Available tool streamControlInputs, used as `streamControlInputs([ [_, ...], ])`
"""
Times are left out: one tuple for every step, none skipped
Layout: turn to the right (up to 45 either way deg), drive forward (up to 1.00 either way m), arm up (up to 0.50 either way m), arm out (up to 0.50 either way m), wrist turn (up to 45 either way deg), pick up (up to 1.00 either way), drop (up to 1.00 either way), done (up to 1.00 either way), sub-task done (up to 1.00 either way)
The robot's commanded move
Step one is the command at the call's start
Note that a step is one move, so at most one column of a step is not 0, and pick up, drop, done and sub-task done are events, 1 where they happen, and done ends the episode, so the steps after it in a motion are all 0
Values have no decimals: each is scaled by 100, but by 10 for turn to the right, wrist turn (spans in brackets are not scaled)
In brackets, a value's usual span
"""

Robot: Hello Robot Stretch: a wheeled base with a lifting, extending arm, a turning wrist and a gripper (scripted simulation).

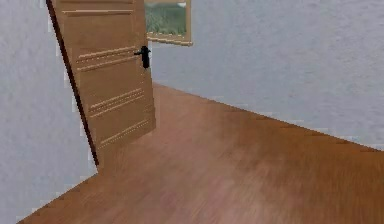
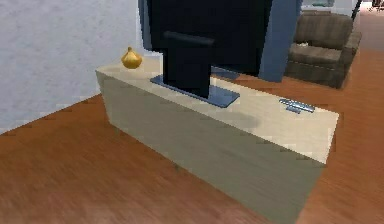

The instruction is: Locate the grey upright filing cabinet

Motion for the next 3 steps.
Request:
streamControlInputs([
  [0,100,0,0,0,0,0,0,0],
  [30,0,0,0,0,0,0,0,0],
  [90,0,0,0,0,0,0,0,0],
])
